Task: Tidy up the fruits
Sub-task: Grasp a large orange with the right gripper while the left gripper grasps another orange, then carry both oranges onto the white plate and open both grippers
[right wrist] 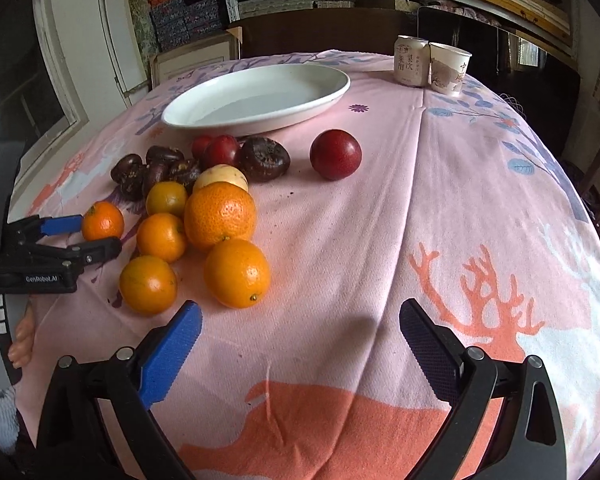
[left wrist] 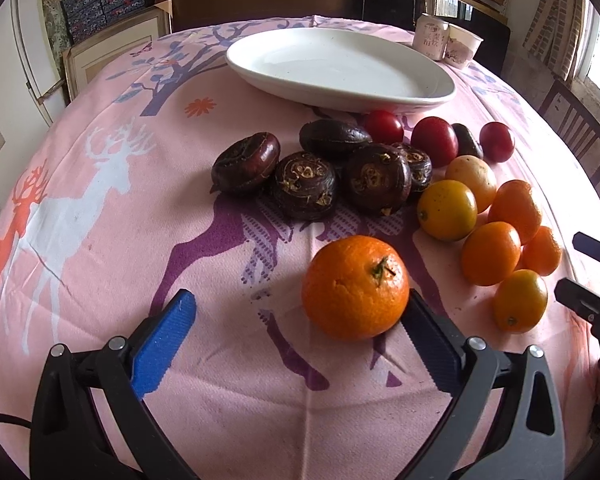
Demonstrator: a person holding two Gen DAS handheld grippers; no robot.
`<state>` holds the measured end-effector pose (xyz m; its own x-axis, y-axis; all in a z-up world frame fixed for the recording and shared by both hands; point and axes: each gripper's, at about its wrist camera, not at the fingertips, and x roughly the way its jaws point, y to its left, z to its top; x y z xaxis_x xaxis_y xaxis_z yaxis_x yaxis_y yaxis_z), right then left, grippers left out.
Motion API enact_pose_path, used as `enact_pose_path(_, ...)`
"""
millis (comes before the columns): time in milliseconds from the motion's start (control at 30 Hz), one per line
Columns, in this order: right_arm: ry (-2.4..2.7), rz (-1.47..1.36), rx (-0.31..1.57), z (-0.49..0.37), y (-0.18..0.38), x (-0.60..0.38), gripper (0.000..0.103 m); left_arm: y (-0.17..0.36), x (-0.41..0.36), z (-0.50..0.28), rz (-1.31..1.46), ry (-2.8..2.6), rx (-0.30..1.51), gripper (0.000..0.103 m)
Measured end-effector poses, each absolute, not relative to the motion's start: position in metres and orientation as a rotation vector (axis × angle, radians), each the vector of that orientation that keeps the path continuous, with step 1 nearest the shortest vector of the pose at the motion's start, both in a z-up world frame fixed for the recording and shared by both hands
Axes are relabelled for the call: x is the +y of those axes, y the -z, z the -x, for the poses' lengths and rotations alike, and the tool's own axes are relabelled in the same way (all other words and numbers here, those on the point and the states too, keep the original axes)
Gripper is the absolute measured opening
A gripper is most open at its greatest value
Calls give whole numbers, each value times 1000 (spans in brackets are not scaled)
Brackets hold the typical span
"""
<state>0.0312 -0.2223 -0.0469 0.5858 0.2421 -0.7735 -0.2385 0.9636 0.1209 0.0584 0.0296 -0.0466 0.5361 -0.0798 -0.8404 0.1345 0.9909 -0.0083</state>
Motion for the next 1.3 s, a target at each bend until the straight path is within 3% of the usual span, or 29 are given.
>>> enact_pose_path(67,-302,-21,931,-38,50,-219,88,45,27,-57,-62,146,987,99)
enact_pose_path(267,-314,-2,933,-42,50,-211,79,39,23,-53,-52,184,941,99)
enact_pose_path(367,-334,-5,925,-43,49,-207,66,39,21,-53,-52,198,941,98)
enact_pose_path(433,-341,-9,928,-46,48,-205,55,39,22,-52,-45,209,939,89)
enact_pose_path(467,-345,-8,930,-47,48,-203,46,39,22,-52,-41,217,941,79)
enact_pose_path(567,-351,-5,930,-47,48,-201,38,40,21,-51,-39,239,953,73)
enact_pose_path(767,-362,-19,931,-48,49,-202,37,42,14,-50,-75,250,961,74)
enact_pose_path(833,-369,-34,931,-48,49,-204,37,42,16,-50,-65,248,959,80)
enact_pose_path(900,-383,-57,931,-48,49,-207,37,39,21,-49,-36,237,945,96)
enact_pose_path(967,-398,-81,932,-49,49,-210,36,35,27,-48,-18,222,924,99)
enact_pose_path(1167,-424,-142,935,-51,51,-217,37,33,37,-50,17,165,906,98)
enact_pose_path(1233,-428,-152,935,-51,51,-218,37,32,35,-50,-8,140,902,91)
enact_pose_path(1300,-430,-157,935,-51,51,-218,37,37,30,-52,6,200,938,67)
